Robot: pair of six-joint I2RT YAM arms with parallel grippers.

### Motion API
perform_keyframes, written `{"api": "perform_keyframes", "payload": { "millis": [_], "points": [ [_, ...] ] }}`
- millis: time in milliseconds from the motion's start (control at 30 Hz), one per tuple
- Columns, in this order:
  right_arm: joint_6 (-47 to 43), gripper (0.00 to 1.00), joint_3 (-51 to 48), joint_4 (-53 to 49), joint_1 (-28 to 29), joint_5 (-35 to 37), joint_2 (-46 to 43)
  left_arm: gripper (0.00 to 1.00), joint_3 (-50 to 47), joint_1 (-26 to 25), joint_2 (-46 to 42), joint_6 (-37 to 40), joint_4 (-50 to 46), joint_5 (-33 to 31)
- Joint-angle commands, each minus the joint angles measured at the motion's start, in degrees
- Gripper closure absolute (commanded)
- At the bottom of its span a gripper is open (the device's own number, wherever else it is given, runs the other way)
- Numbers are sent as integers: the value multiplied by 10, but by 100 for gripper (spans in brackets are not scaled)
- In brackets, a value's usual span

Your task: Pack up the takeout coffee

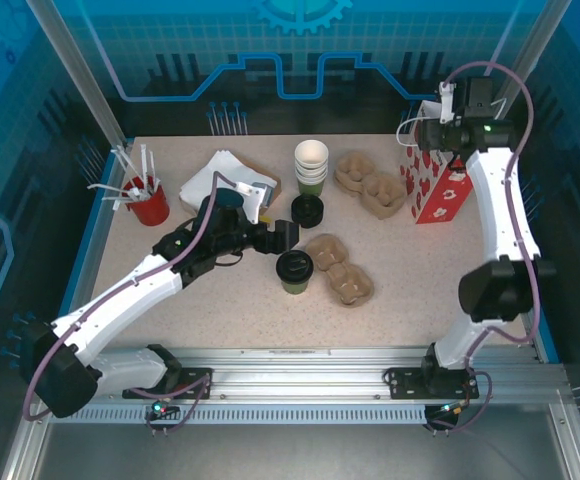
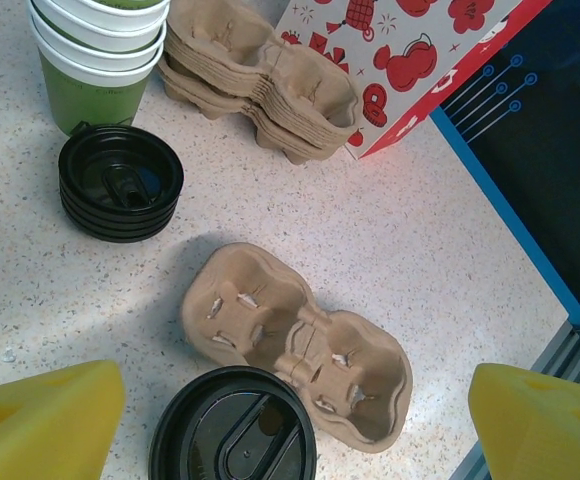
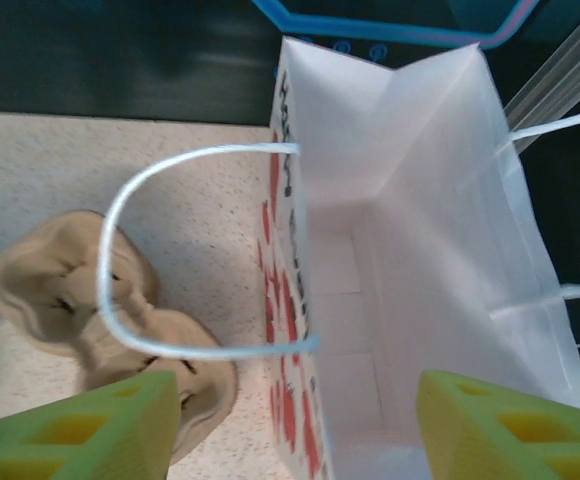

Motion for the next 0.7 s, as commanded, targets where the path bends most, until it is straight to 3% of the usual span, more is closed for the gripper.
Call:
{"api": "perform_keyframes", "payload": {
  "millis": [0,433,667],
  "points": [
    [-6,42,51,-39,-17,-23,43,9,23,-4,7,14,6,11],
    [-5,61,176,-60,-42,-85,178,9,17,-5,7,17,-8,3],
    [-18,82,223,-79,-45,-103,212,9,18,-5,11,20,-13,2]
  ]
}}
